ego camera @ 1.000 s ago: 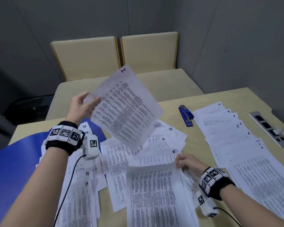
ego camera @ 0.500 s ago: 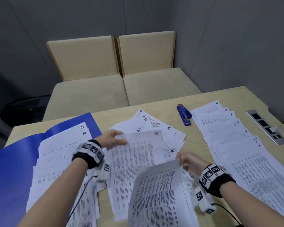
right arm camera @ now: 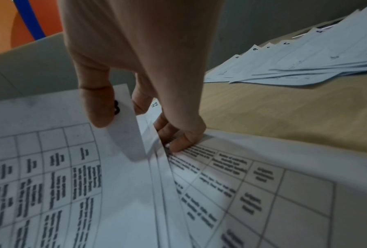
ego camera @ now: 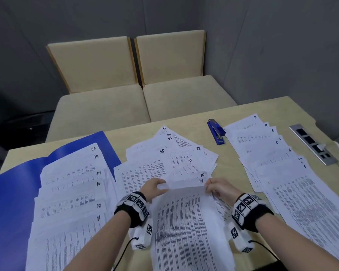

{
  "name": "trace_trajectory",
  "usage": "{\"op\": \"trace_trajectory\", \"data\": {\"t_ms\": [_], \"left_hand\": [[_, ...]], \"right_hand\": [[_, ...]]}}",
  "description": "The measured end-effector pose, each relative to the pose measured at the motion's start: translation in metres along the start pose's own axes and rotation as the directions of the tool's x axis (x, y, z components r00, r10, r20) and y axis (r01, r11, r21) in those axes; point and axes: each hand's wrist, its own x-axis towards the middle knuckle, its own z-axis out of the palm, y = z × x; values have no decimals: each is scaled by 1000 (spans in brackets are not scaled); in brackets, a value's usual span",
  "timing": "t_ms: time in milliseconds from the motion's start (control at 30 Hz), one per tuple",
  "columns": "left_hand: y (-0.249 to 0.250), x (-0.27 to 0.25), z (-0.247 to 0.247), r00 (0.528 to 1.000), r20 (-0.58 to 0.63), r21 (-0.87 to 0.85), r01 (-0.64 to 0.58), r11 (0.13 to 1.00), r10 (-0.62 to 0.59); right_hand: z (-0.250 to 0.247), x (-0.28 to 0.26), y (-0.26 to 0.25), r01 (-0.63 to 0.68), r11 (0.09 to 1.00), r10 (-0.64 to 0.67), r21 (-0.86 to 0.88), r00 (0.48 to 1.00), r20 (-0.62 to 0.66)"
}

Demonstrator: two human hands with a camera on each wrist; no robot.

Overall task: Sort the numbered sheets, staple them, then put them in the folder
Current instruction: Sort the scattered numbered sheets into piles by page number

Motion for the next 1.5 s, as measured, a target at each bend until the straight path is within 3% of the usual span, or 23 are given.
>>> {"op": "trace_trajectory", "data": {"t_ms": [67,167,267,333,400,433,500,567,667,833,967,1100,1267,1367,1433,1500], "left_hand": [[-16,11,2,1000,-1,-21,13,1000,-13],[4,-3,-2,999,29,12,-18,1000,17],[24,-4,-6,998,-68,23,-10,1000,12],[38,-5,-17,988,-141,-161,47,986,-70],[44,-2,-28,996,-44,-291,60,955,-76],[45,-2,-31,997,54,-223,70,972,-59],[45,2,-34,986,163,104,17,994,-34],[42,4,-31,996,82,437,-21,899,-16],[47,2,-21,995,-25,577,-67,814,100],[48,4,-16,993,-22,288,-102,952,112],[39,8,-17,998,-13,106,-55,993,57],[33,6,-16,998,-63,60,-14,998,17],[35,-9,-13,1000,3,85,15,996,-15],[38,-18,-10,997,-77,110,-18,994,26],[40,-26,-9,989,-139,94,-41,995,54],[41,-35,-9,976,-196,131,-66,989,91]], "right_hand": [[-1,-1,3,13,999,-13,-33,1000,-6],[0,0,4,40,994,-42,-100,999,-15],[4,1,3,56,977,-68,-204,996,-54],[7,3,5,62,967,-85,-248,993,-83],[8,6,8,67,963,-94,-260,991,-97],[7,8,10,63,963,-92,-263,991,-99],[7,6,9,63,968,-88,-241,992,-93],[7,4,4,57,983,-73,-175,994,-84],[4,3,-1,30,997,-35,-72,997,-66],[3,3,-4,-2,998,1,-61,1000,-15],[8,2,-6,-7,1000,7,-24,1000,12],[14,1,-8,5,1000,-5,5,1000,20],[18,6,-4,-5,999,6,-37,1000,9],[23,11,-2,22,998,-27,-65,997,-71],[26,10,-3,24,1000,-23,8,990,-136],[30,10,-4,11,1000,-8,27,992,-124]]}}
